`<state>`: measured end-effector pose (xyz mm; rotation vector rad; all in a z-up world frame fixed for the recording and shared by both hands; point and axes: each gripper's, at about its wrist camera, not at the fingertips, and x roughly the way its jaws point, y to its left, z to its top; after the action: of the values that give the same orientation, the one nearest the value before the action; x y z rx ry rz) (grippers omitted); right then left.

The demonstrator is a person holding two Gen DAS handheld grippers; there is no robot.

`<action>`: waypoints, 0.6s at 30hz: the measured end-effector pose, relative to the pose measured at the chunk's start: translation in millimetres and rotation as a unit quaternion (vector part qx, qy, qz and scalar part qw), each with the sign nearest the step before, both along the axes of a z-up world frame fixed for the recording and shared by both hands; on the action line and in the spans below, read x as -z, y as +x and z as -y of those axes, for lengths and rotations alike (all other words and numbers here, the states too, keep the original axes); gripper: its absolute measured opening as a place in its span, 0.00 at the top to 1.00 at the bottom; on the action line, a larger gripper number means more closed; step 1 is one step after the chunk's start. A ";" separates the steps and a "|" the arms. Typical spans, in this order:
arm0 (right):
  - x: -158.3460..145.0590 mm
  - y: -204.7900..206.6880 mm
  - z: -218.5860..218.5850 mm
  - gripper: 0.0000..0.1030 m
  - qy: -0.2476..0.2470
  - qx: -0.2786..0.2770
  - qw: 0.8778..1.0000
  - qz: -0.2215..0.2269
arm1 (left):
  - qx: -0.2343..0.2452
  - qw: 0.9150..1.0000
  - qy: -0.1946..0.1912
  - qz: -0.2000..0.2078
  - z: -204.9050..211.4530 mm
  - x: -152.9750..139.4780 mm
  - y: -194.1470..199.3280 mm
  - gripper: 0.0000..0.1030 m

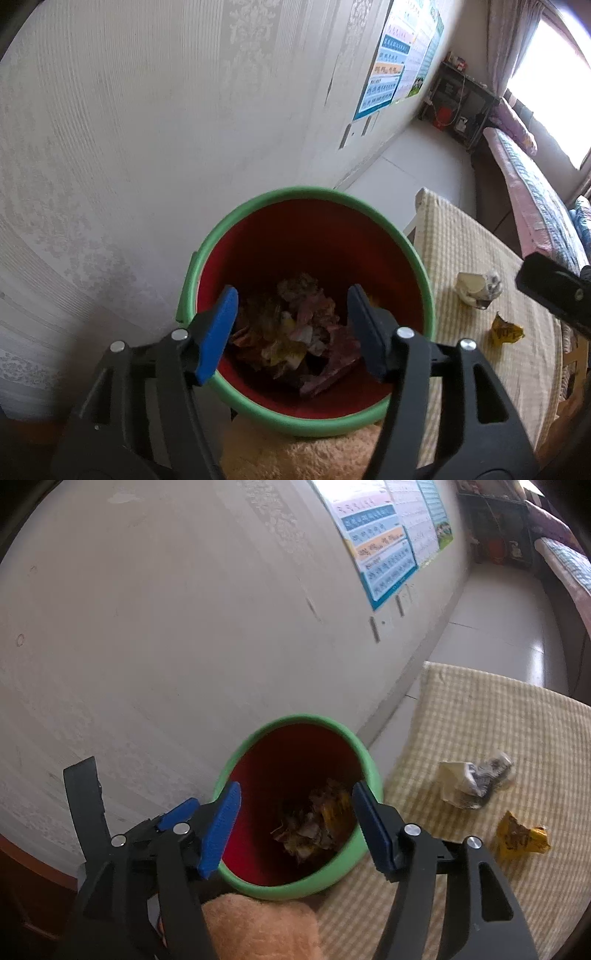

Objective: Collect trash
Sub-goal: 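Open both grippers over the red bin to drop the wrappers, then grasp crumpled white-black paper with the left gripper while the right grasps a yellow snack bag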

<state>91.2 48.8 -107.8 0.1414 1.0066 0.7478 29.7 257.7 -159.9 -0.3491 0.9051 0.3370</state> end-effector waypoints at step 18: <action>98.1 48.8 135.4 0.72 -0.133 0.103 0.984 -0.061 | 0.143 0.989 -0.036 0.008 108.6 -2.7 57.4 0.36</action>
<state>140.1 -86.7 -206.0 0.0581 1.1799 0.4156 87.1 149.0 -157.2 -0.2837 0.9396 0.0373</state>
